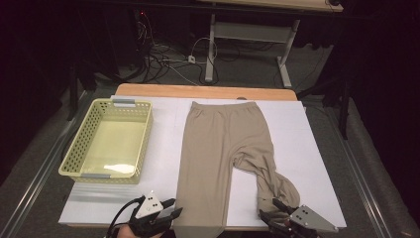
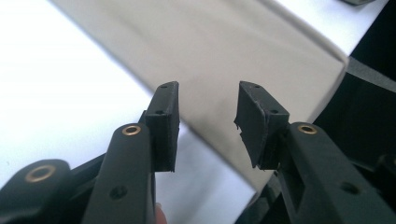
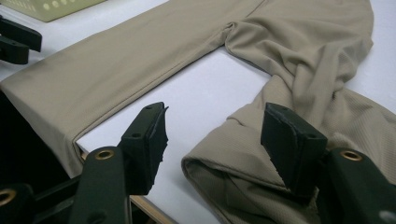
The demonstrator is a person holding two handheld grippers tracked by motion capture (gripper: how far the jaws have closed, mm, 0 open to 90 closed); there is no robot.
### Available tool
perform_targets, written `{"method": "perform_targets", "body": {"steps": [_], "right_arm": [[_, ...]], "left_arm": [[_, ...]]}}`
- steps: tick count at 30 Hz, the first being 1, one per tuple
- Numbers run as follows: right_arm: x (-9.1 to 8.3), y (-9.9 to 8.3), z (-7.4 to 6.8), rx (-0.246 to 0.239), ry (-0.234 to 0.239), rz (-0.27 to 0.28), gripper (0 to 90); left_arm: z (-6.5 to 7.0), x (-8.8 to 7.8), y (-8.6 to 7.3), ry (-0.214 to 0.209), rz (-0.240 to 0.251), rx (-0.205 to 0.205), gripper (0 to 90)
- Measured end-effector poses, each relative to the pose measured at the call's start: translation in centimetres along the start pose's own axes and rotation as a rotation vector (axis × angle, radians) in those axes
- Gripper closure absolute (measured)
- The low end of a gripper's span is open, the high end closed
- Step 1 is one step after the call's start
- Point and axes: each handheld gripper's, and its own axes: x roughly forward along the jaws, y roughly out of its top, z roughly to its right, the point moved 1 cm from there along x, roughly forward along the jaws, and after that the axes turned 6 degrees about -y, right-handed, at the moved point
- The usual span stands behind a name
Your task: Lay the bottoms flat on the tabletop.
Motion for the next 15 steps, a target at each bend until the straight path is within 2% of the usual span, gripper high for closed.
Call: {"method": "perform_targets", "body": {"steps": [4, 9, 12, 15], "right_arm": [[0.2, 0.0, -0.1, -0.005, 0.004, -0.005, 41.7], [-0.1, -0.2, 0.2, 0.005, -0.003, -0.005, 41.8], [-0.3, -0.2, 0.3, 0.011, -0.006, -0.002, 42.0], [-0.5, -0.1, 0.5, 0.014, -0.01, 0.007, 43.1]], "left_arm": [[0.4, 0.9, 0.0, 0.041, -0.017, 0.032, 62.1], [0.9, 1.1, 0.3, 0.043, -0.037, 0.063, 85.7], [0.8, 0.8, 0.4, 0.051, -0.047, 0.067, 86.7], [-0.1, -0.6, 0.2, 0.059, -0.017, 0.045, 86.8]]}}
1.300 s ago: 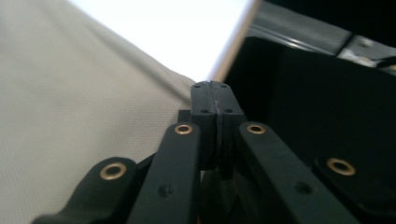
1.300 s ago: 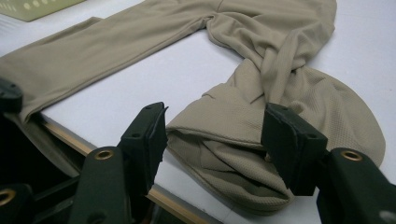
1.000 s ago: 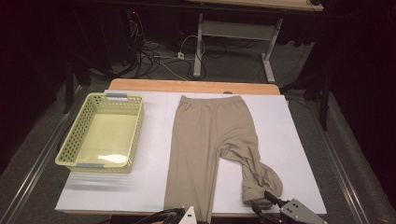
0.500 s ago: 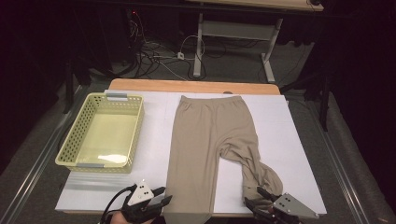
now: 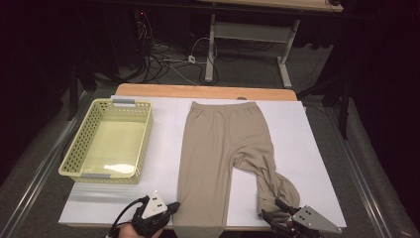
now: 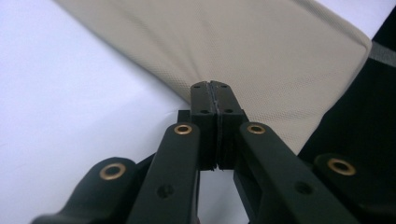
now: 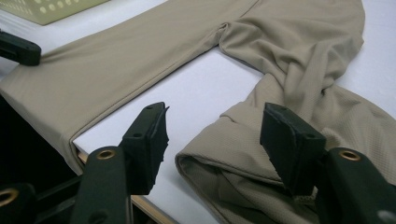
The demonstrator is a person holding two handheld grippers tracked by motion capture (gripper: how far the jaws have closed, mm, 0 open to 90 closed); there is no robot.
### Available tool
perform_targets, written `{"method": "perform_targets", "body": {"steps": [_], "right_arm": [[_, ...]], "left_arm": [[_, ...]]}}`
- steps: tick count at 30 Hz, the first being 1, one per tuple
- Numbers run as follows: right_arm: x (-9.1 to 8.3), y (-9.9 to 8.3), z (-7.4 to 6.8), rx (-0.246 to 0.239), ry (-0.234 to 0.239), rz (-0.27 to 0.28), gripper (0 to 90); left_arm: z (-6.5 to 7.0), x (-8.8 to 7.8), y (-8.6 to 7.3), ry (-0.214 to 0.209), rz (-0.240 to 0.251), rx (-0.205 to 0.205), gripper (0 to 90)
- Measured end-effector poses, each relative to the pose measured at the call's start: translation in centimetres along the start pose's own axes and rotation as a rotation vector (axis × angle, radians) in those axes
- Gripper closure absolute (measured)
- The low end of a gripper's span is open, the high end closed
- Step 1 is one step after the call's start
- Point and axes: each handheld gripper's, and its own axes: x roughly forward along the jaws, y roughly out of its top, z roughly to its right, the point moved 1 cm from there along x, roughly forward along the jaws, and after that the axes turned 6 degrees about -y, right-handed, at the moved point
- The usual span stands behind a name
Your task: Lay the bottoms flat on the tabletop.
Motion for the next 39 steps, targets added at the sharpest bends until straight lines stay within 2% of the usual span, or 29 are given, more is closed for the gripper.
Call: {"method": "perform_targets", "body": {"steps": [2, 5, 6, 8, 10, 12, 14, 17, 19, 21, 22, 25, 26, 28, 30, 33, 34, 36, 39], "right_arm": [[-0.2, 0.0, 0.2, 0.003, -0.005, 0.003, 43.3], [-0.5, 0.0, 0.9, 0.02, -0.018, 0.007, 44.1], [-0.6, -0.1, 1.2, 0.024, -0.023, 0.008, 44.5], [-0.7, -0.2, 1.6, 0.035, -0.032, 0.004, 45.9], [-0.9, -0.3, 1.8, 0.041, -0.031, 0.0, 48.1], [-0.8, -0.3, 1.6, 0.036, -0.02, -0.005, 50.3], [-0.5, -0.4, 1.4, 0.02, -0.007, -0.017, 51.7], [0.2, -0.6, 0.9, -0.003, -0.003, -0.058, 51.1], [0.9, -1.0, 1.0, -0.025, -0.032, -0.108, 49.9], [1.4, -1.4, 1.2, -0.016, -0.033, -0.137, 50.9], [1.6, -1.5, 1.4, -0.013, -0.036, -0.146, 54.0], [1.4, -1.5, 1.6, -0.045, -0.057, -0.14, 78.7], [1.2, -1.5, 1.6, -0.046, -0.058, -0.134, 81.5], [0.7, -1.3, 1.2, -0.064, -0.066, -0.124, 82.9], [0.1, -1.3, 0.5, -0.076, -0.047, -0.106, 83.0], [-0.9, -1.1, -0.8, -0.098, -0.017, -0.078, 82.9], [-1.3, -1.0, -1.3, -0.1, 0.002, -0.067, 82.6], [-1.8, -1.0, -2.5, -0.109, 0.032, -0.055, 81.7], [-2.1, -1.1, -3.3, -0.131, 0.034, -0.063, 80.1]], "left_arm": [[-0.7, -0.7, -0.3, -0.019, 0.012, -0.026, 86.8], [-1.0, -1.0, -0.7, -0.022, 0.004, -0.023, 86.3], [-1.1, -0.9, -0.7, -0.031, 0.003, -0.034, 86.0], [-1.2, -0.7, -0.7, -0.052, 0.013, -0.048, 78.1], [-1.2, -0.8, -0.5, -0.071, 0.045, -0.049, 66.3], [-1.3, -0.8, -0.3, -0.068, 0.066, -0.049, 54.8], [-1.4, -0.9, -0.2, -0.085, 0.079, -0.047, 45.2], [-1.6, -1.1, 0.0, -0.069, 0.105, -0.039, 33.0], [-1.7, -1.2, 0.2, -0.05, 0.123, -0.039, 25.0], [-1.8, -1.3, 0.3, -0.047, 0.141, -0.039, 21.8], [-1.9, -1.3, 0.4, -0.04, 0.142, -0.036, 21.0], [-2.2, -1.2, 0.5, -0.05, 0.146, -0.044, 14.1], [-2.4, -1.1, 0.6, -0.056, 0.151, -0.045, 13.7], [-2.6, -0.9, 0.9, -0.067, 0.145, -0.043, 9.5], [-2.8, -0.5, 1.1, -0.066, 0.142, -0.035, 5.1], [-3.0, 0.1, 1.6, -0.046, 0.132, -0.001, 4.8], [-3.1, 0.4, 1.8, -0.05, 0.132, 0.004, 4.8], [-3.4, 0.8, 2.0, -0.061, 0.132, 0.007, 4.8], [-3.7, 1.3, 2.2, -0.074, 0.14, 0.001, 4.8]]}}
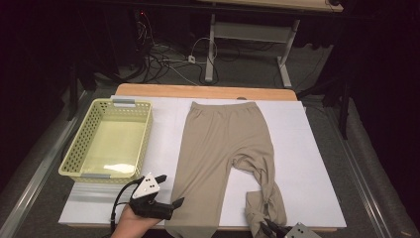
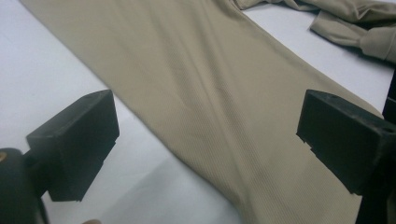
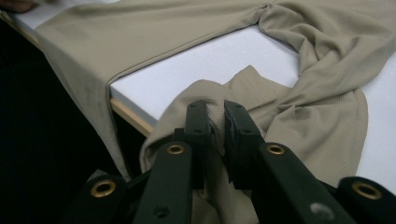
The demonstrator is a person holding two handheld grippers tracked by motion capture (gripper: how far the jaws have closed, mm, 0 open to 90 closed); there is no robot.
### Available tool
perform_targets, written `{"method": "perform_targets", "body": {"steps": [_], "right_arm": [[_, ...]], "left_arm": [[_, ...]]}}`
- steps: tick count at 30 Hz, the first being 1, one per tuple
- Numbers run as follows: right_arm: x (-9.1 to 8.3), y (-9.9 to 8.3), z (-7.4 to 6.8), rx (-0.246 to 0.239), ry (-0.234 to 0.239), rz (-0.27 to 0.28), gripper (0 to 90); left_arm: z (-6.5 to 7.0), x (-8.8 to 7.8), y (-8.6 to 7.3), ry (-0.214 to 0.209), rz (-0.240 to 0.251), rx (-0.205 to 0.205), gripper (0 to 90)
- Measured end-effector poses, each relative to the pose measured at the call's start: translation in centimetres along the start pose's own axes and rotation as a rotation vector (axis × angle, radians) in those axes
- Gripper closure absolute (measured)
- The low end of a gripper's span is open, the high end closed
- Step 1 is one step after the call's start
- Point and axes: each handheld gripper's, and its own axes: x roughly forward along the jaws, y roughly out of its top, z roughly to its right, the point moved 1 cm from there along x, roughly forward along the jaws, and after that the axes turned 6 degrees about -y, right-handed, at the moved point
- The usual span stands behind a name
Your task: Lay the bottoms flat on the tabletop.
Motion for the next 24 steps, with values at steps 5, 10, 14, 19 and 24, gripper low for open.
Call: {"method": "perform_targets", "body": {"steps": [5, 10, 14, 19, 24], "right_arm": [[-0.6, 0.0, 0.6, 0.04, -0.01, 0.026, 68.9], [-1.7, 0.0, 1.7, 0.09, -0.074, 0.068, 68.0], [-1.5, -0.1, 1.8, 0.1, -0.082, 0.061, 67.8], [0.3, 0.4, 0.7, 0.102, 0.001, 0.045, 63.3], [2.5, 0.7, -1.7, 0.004, 0.022, -0.036, 50.4]], "left_arm": [[-0.4, 0.1, 0.1, -0.004, 0.005, -0.038, 4.9], [-0.2, 0.1, 0.0, -0.017, -0.003, -0.024, 4.9], [-0.2, 0.1, -0.1, -0.021, 0.001, -0.03, 4.9], [-0.2, 0.1, -0.1, -0.033, -0.005, -0.023, 5.2], [-0.1, 0.2, -0.1, -0.032, -0.01, -0.022, 5.2]]}}
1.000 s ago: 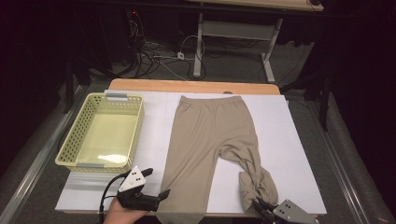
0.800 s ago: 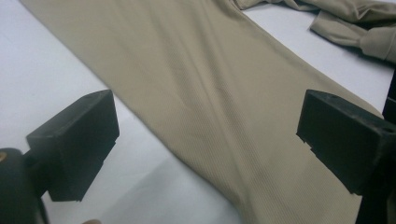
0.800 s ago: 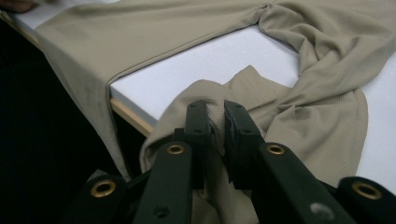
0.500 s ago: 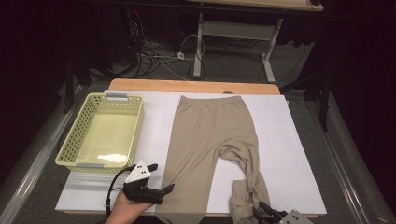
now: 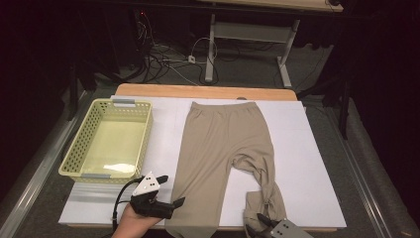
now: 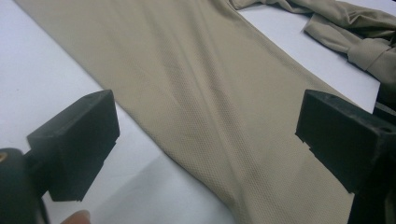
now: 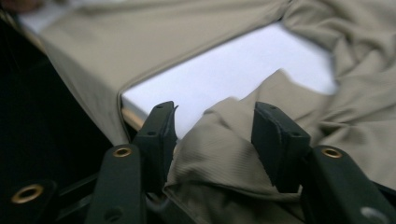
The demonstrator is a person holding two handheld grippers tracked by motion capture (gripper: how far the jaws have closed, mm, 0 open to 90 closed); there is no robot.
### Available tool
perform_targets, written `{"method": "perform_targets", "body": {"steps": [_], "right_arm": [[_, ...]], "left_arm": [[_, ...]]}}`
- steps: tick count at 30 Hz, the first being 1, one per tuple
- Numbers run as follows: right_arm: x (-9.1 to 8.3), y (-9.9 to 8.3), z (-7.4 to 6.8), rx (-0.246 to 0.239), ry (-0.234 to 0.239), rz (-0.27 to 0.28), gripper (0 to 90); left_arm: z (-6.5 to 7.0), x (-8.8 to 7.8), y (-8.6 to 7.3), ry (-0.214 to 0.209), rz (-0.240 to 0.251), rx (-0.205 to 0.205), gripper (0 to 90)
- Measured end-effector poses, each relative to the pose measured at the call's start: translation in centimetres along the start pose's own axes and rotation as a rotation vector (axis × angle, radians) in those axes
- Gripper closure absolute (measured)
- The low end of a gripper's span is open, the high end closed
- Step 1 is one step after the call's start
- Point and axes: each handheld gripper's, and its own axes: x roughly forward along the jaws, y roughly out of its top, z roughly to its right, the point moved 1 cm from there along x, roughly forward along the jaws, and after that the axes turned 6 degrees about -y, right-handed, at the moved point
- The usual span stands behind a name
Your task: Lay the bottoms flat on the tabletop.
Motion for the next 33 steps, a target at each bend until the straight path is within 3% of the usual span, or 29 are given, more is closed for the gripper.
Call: {"method": "perform_targets", "body": {"steps": [2, 3, 5, 6, 9, 12, 19, 22, 25, 28, 30, 33], "right_arm": [[0.7, -0.3, -0.2, -0.027, -0.012, -0.051, 51.6], [1.1, -0.6, -0.2, -0.033, -0.017, -0.073, 57.4], [1.1, -0.7, -0.1, -0.064, -0.05, -0.062, 76.9], [0.8, -0.5, 0.2, -0.05, -0.035, -0.05, 80.5], [-0.5, 0.0, 1.1, -0.012, -0.061, 0.022, 81.0], [-1.8, -0.1, 3.4, 0.068, -0.127, 0.08, 80.4], [-3.2, -3.0, 8.7, 0.259, -0.23, 0.061, 80.2], [-3.4, -4.0, 9.7, 0.309, -0.239, 0.042, 75.0], [-3.9, -3.8, 10.0, 0.334, -0.26, 0.058, 62.0], [-4.9, -2.6, 9.5, 0.327, -0.264, 0.118, 57.9], [-5.4, -1.4, 8.3, 0.276, -0.241, 0.171, 58.0], [-4.5, -0.6, 6.7, 0.194, -0.191, 0.155, 58.2]], "left_arm": [[0.0, 0.0, 0.0, 0.0, -0.002, 0.003, 5.3], [0.1, 0.0, 0.0, 0.0, -0.002, 0.004, 5.2], [0.0, 0.0, 0.0, -0.002, -0.001, 0.002, 5.2], [0.0, 0.0, 0.0, -0.002, -0.001, 0.002, 5.2], [0.0, 0.0, 0.0, -0.004, -0.002, -0.001, 5.2], [0.0, 0.0, 0.0, -0.003, -0.006, -0.001, 5.3], [0.0, 0.0, 0.0, -0.005, -0.001, -0.006, 5.3], [0.0, 0.0, 0.0, -0.005, -0.002, -0.007, 5.3], [-0.1, 0.0, 0.0, -0.006, 0.0, -0.008, 5.3], [-0.1, 0.0, 0.0, -0.006, -0.003, -0.011, 5.3], [-0.1, 0.0, 0.0, -0.006, -0.005, -0.011, 5.3], [-0.1, 0.0, 0.0, -0.005, -0.003, -0.012, 5.3]]}}
